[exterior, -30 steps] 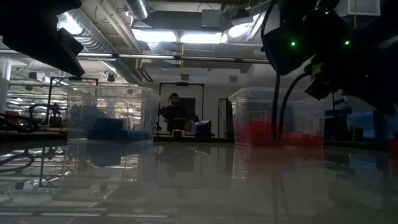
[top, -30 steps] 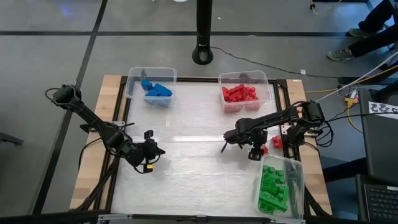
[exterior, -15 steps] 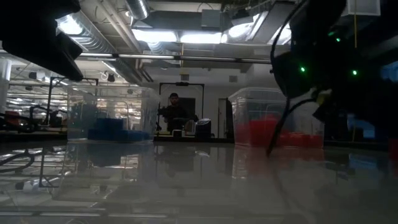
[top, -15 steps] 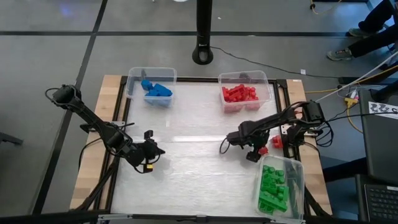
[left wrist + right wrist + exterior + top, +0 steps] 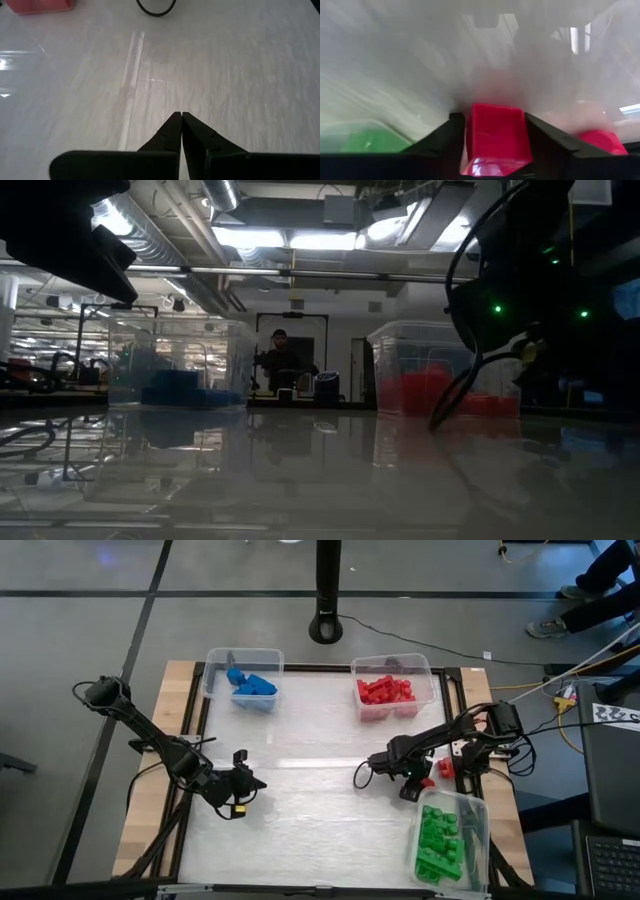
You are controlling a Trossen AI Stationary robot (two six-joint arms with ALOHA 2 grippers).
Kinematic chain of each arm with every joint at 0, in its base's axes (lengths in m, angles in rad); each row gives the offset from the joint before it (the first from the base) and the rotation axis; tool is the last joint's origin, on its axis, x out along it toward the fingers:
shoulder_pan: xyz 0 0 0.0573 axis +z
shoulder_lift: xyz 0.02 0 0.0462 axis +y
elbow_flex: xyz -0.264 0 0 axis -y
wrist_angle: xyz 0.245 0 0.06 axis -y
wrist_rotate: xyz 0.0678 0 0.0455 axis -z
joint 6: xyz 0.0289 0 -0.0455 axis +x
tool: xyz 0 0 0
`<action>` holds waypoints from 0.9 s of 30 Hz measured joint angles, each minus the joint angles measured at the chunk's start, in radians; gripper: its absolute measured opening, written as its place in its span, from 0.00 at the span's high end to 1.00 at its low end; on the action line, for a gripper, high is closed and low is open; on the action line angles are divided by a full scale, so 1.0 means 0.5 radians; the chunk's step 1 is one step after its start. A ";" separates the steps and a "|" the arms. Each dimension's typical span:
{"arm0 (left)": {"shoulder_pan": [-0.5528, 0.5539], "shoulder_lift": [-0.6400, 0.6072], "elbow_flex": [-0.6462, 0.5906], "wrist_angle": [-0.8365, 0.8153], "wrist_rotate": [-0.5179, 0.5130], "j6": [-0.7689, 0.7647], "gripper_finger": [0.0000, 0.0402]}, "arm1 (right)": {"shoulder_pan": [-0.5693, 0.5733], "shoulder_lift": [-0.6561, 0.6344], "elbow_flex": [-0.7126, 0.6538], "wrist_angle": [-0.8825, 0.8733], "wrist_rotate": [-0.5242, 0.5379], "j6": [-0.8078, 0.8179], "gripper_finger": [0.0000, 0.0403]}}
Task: Sort blocks
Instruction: Put the red game piece into the top right transparent bin
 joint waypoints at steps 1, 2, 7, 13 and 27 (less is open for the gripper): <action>0.000 0.000 0.000 0.000 0.000 0.000 0.99 | 0.000 0.000 -0.001 -0.003 0.011 -0.015 0.55; 0.000 0.000 0.000 0.000 0.000 0.000 0.99 | 0.002 0.000 -0.001 -0.007 0.024 -0.037 0.59; 0.000 0.000 0.000 0.000 0.000 -0.001 0.99 | 0.003 0.002 0.004 -0.019 0.036 -0.142 0.67; 0.000 0.000 0.000 0.000 0.000 -0.001 0.99 | 0.005 0.008 0.128 -0.065 0.122 -0.284 0.66; 0.000 0.000 0.000 0.000 0.000 -0.002 0.99 | 0.005 0.008 0.911 -0.201 0.553 -0.748 0.66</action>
